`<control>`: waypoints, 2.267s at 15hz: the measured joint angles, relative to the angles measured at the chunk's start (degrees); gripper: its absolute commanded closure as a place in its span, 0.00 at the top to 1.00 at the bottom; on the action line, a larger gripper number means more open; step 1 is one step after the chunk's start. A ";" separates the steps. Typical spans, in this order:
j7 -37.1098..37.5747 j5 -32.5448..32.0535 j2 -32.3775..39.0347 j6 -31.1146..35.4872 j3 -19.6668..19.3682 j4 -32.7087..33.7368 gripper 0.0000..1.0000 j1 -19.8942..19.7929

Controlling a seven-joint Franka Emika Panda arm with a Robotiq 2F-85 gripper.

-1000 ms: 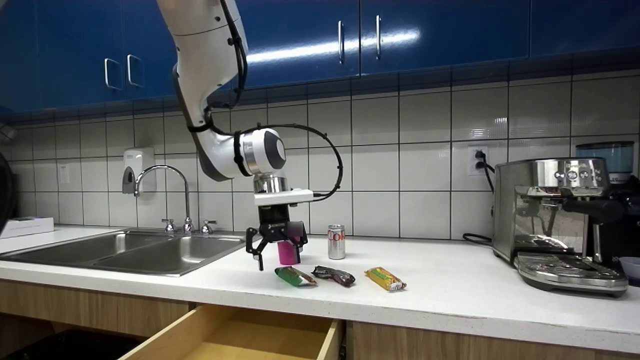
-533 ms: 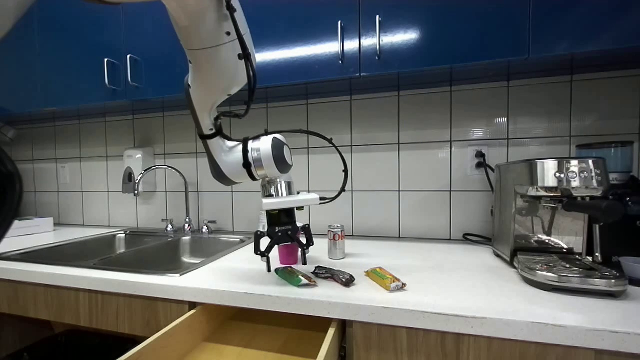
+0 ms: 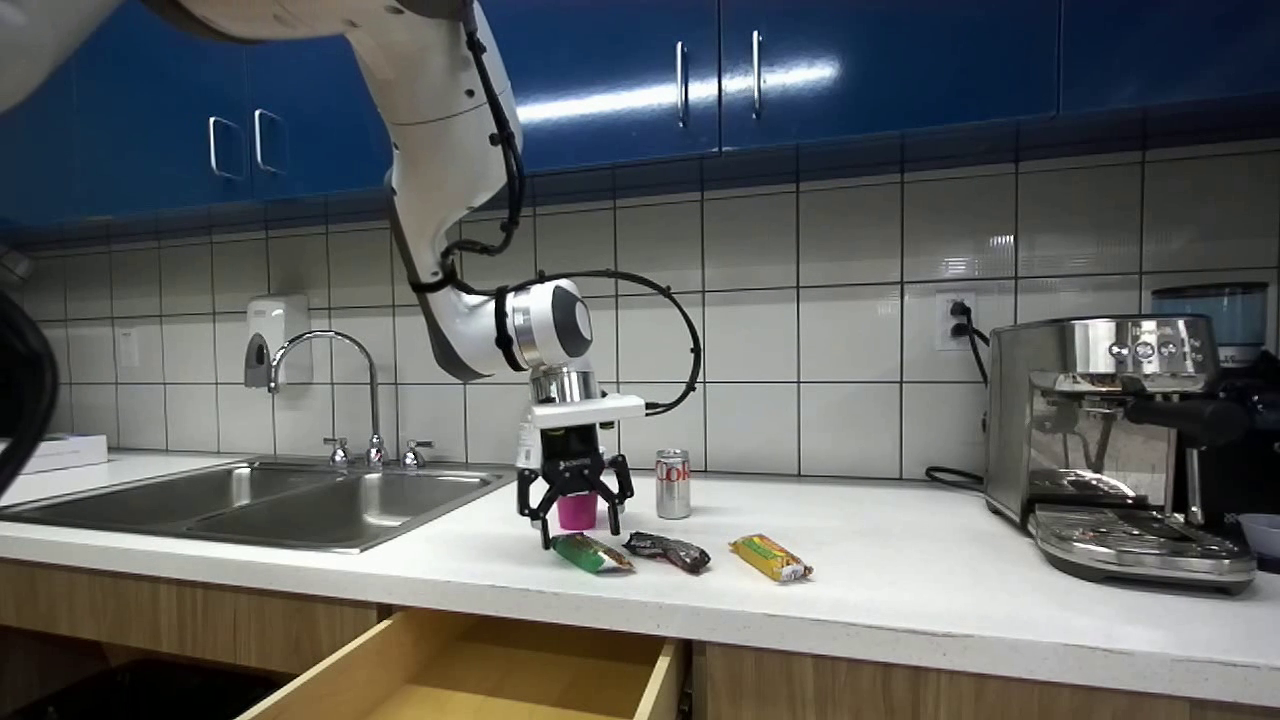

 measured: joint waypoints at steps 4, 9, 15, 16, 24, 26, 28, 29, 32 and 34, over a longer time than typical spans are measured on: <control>0.00 0.00 1.09 -0.03 0.00 1.10 1.00 -0.04; -0.01 0.00 2.24 -0.06 0.00 2.07 0.49 -0.04; -0.02 -0.04 2.54 -0.77 0.36 2.71 0.16 0.14; -0.02 -0.06 2.56 -0.77 0.36 2.73 0.16 0.14; -0.43 -0.08 1.72 -0.48 0.40 2.28 0.16 0.11; -0.45 -0.08 0.72 -0.31 0.47 1.30 0.16 0.11; -0.45 -0.08 -0.88 -0.11 0.59 -0.48 0.16 0.11; -0.45 -0.09 -1.84 -0.06 0.66 -1.67 0.16 0.13; -0.46 -0.11 -4.76 -0.05 1.02 -5.73 0.16 0.18; -0.47 -0.15 -6.80 -0.05 1.38 -8.84 0.16 0.22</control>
